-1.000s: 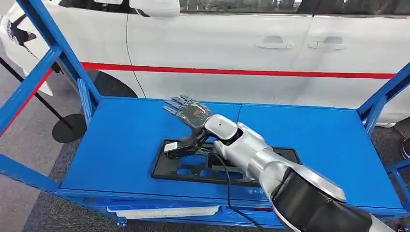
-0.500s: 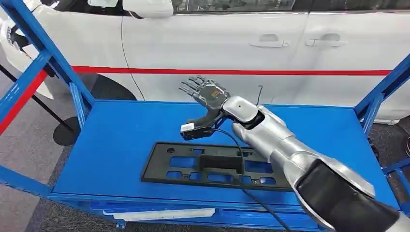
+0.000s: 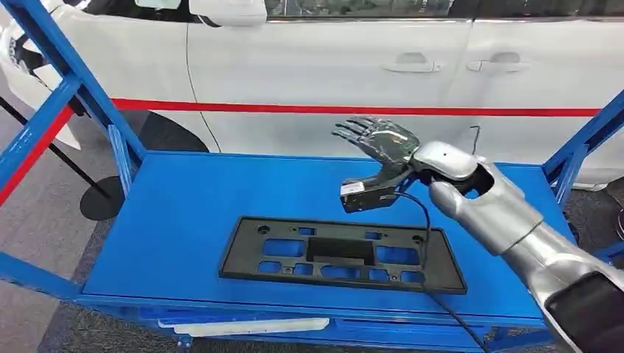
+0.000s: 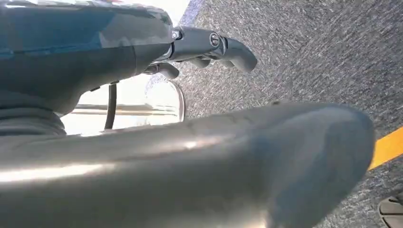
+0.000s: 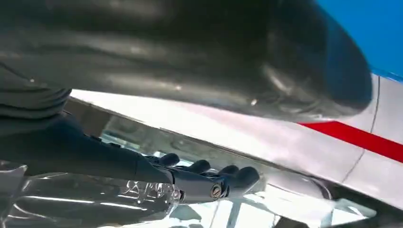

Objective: Take the parts from the cabinet and place them on the table.

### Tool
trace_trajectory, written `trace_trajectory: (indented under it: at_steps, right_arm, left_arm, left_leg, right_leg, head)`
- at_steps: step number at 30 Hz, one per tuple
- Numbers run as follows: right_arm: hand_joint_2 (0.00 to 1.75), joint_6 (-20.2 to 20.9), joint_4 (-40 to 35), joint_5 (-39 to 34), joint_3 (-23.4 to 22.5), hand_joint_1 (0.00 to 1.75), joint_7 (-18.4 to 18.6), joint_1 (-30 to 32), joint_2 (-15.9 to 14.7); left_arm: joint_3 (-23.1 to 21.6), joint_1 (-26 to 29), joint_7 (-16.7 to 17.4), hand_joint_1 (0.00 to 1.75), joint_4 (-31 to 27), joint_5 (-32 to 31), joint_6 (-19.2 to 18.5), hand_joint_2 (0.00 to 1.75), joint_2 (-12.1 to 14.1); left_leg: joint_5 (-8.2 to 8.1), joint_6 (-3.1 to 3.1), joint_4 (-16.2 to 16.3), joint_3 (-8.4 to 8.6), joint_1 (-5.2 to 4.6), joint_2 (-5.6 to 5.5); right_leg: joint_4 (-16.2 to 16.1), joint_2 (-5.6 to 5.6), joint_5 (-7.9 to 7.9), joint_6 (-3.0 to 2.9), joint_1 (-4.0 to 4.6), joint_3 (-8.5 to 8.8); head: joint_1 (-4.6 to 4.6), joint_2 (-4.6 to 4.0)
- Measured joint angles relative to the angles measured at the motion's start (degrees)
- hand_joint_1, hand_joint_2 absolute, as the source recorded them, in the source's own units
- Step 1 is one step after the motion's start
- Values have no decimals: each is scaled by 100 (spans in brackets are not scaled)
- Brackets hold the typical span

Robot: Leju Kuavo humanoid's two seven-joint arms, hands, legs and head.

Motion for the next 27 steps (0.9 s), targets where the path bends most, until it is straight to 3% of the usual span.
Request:
trace_trajectory:
  at_steps: [4,7,9,13,17,18,19,27]
  right_arm:
    - [0,33,-949,-331,-519,0,24,946,-846]
    - [0,28,-1413,-391,-963,0,-5,1558,-1154]
    - [0,-87,-1912,-237,-1382,0,-7,2433,-1407]
    - [0,-451,-2529,348,-2121,0,57,3780,-1468]
    - [0,-610,-2948,592,-2453,0,68,4669,-1447]
    - [0,-612,-3042,605,-2541,0,70,4838,-1447]
    - [0,-610,-3114,612,-2630,0,65,4987,-1447]
    - [0,-470,-3346,644,-2942,0,-68,5228,-1383]
  left_arm:
    - [59,19,28,0,0,20,-15,0,2]
    - [96,17,33,0,0,26,7,0,4]
    - [114,3,33,0,0,24,43,0,4]
    - [186,25,41,0,0,-24,52,0,4]
    - [190,2,44,0,0,-92,66,0,2]
    - [190,-2,44,0,0,-98,83,175,0]
    - [190,-6,41,0,0,-98,98,0,-2]
    - [195,-39,-122,0,0,-70,203,0,-26]
  left_leg:
    - [-24,17,15,2,0,-22]
    - [-39,15,18,20,0,0]
    - [-55,38,20,37,1,-12]
    - [-72,32,22,48,-1,-44]
    - [-84,23,21,55,-4,-40]
    - [-86,24,21,59,-4,-37]
    - [-87,25,22,59,-4,-37]
    - [-86,26,22,64,-5,-20]
  right_leg:
    - [-2,-16,-15,21,0,23]
    - [-5,20,-16,21,-2,23]
    - [-11,-23,-52,36,6,76]
    - [-10,-35,-63,34,3,86]
    - [-9,-28,-74,29,-2,87]
    - [-10,-23,-74,29,-2,90]
    - [-10,-23,-75,30,-2,92]
    - [-10,-12,-74,30,-4,93]
  head:
    - [0,0]
    - [-2,0]
    - [0,0]
    - [0,0]
    - [0,0]
    - [0,0]
    - [0,0]
    - [0,0]
